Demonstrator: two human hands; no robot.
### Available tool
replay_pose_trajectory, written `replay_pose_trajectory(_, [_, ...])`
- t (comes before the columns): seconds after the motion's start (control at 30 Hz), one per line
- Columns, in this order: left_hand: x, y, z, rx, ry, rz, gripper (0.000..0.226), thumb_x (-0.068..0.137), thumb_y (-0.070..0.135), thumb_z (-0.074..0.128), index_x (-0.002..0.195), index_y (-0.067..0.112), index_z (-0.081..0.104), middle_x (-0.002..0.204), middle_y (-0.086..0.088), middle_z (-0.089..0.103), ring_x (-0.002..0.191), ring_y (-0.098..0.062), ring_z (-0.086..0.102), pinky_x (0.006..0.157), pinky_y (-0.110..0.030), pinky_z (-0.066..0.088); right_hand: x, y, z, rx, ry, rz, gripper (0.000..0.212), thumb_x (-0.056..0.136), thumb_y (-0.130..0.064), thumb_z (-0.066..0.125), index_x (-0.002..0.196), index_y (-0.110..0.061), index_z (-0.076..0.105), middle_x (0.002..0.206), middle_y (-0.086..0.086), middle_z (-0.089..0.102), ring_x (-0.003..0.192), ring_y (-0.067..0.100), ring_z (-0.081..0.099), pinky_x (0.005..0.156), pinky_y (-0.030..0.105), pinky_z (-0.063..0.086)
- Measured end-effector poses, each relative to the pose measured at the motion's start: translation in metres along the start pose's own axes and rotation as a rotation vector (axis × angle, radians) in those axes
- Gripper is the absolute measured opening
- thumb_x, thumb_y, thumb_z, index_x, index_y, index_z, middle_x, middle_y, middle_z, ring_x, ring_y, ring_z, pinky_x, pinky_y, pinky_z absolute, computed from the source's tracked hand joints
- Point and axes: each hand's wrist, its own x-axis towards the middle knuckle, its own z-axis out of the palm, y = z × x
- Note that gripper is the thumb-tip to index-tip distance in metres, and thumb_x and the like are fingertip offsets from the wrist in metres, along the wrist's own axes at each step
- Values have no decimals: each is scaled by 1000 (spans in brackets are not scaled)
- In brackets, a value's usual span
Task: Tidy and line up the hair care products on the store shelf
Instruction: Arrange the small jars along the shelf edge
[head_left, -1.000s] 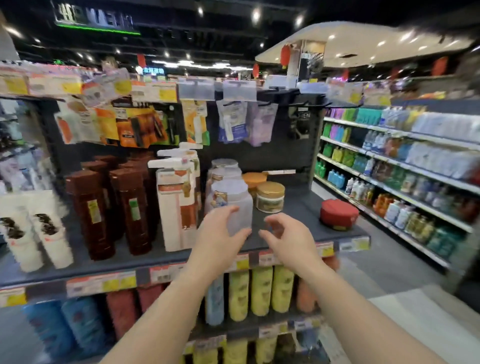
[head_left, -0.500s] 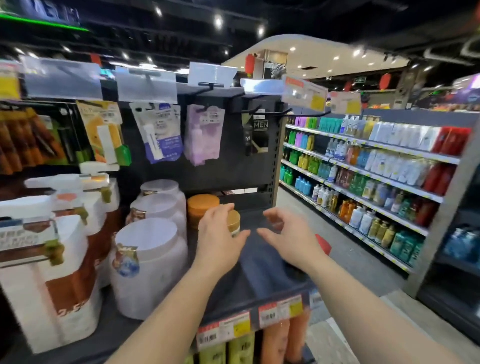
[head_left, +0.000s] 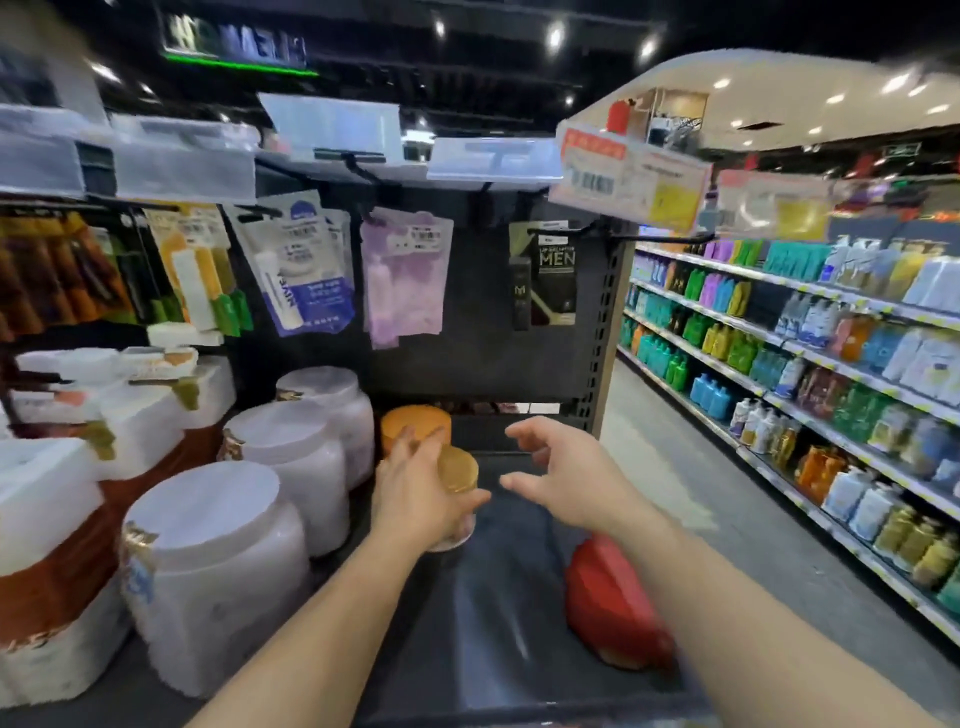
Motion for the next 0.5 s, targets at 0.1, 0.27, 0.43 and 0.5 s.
replay_pose_trajectory(0.1, [0, 0, 1, -2, 19, -43, 101, 67, 57, 77, 150, 35, 23, 160, -6, 18, 139, -32, 32, 107, -38, 33, 15, 12, -14, 20, -89, -76, 60, 75, -31, 79, 129, -25, 55, 110, -9, 59, 94, 4, 54, 82, 17, 42])
replay_pose_trajectory(0.27, [-22, 0, -4, 1, 82, -63, 111, 61, 57, 81, 150, 37, 17, 157, -2, 26, 139, -26, 33, 108, -38, 34, 31, 24, -14, 137, -226, -172, 62, 74, -25, 80, 130, -21, 53, 114, -1, 60, 96, 9, 59, 87, 18, 46])
replay_pose_trajectory(0.43, [-65, -5, -15, -17, 148, -65, 114, 53, 61, 81, 149, 35, 24, 151, 6, 34, 135, -13, 36, 108, -30, 33, 31, 25, 3, 283, -345, -256, 58, 74, -19, 81, 126, -19, 56, 109, -1, 60, 84, -3, 57, 76, 5, 44])
replay_pose_trajectory(0.5, [-81, -8, -21, -19, 146, -93, 117, 50, 65, 80, 148, 39, 21, 148, 12, 35, 132, -9, 37, 105, -26, 33, 31, 24, 9, 339, -378, -266, 57, 74, -20, 81, 125, -21, 56, 108, -3, 61, 88, 3, 60, 82, 13, 49])
